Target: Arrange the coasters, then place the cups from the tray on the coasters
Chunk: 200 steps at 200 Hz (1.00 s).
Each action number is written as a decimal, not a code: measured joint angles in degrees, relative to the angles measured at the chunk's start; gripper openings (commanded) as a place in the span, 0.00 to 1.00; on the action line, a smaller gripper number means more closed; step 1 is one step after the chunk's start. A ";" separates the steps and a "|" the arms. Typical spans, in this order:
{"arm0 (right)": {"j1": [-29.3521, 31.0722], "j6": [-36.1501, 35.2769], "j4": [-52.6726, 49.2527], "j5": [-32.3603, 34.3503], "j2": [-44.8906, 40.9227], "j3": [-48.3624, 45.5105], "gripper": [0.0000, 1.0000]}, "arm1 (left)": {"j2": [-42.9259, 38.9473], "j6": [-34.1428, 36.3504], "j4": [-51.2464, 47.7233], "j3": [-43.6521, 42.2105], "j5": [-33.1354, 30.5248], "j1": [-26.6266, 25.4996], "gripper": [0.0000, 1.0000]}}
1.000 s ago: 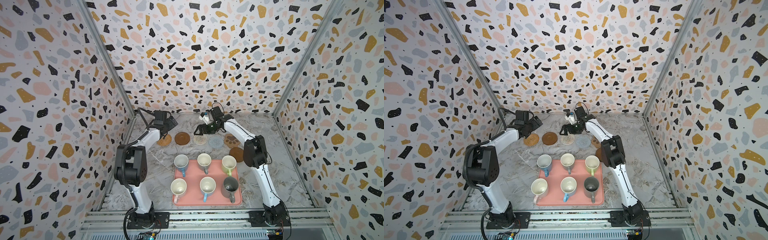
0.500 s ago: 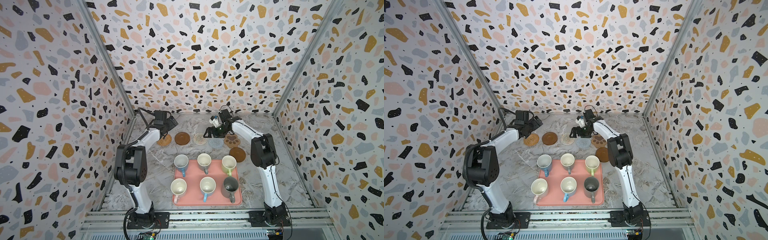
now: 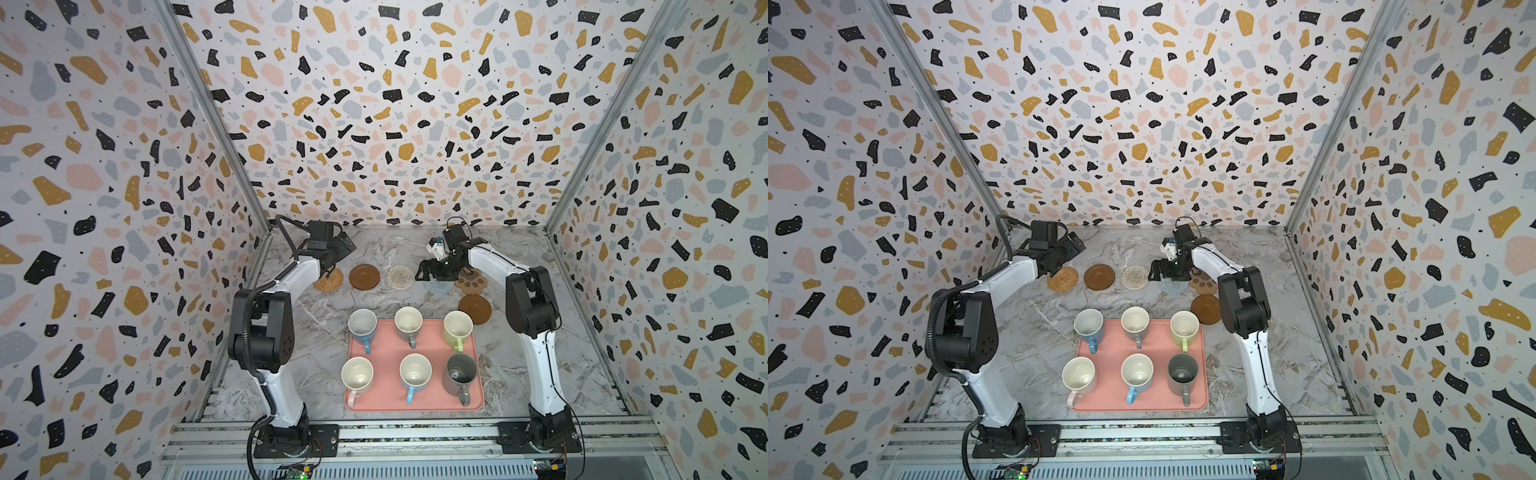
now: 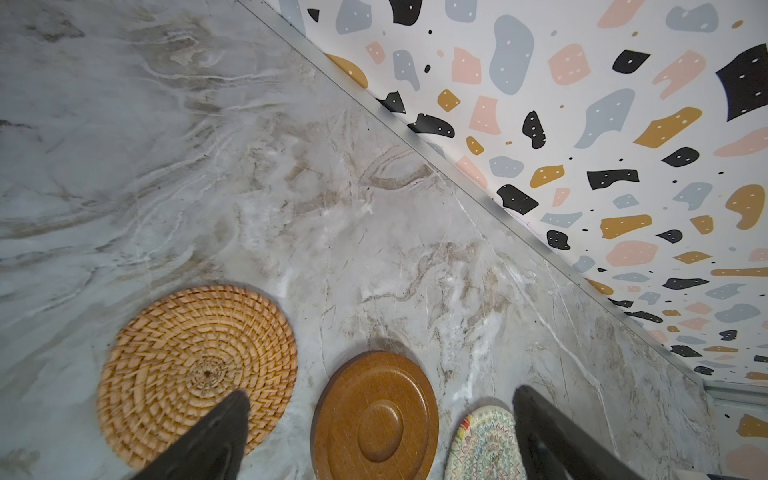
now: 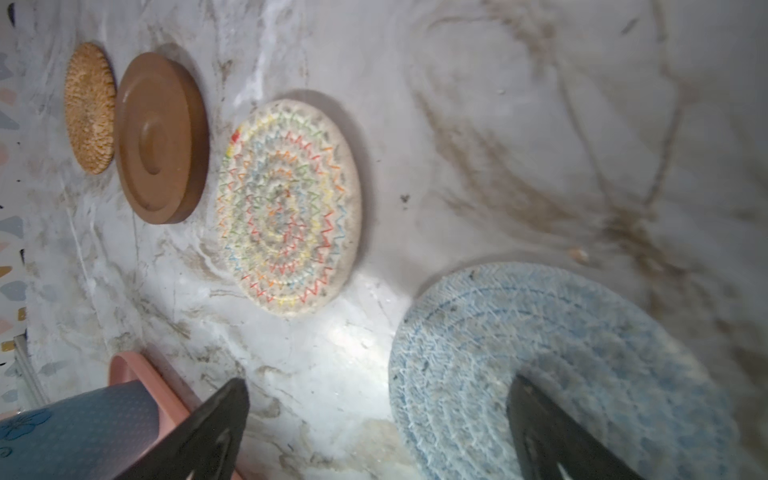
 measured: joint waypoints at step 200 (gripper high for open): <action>1.70 2.73 2.14 -2.08 2.01 2.67 0.99 | 0.00 0.37 -0.35 0.00 0.00 0.00 1.00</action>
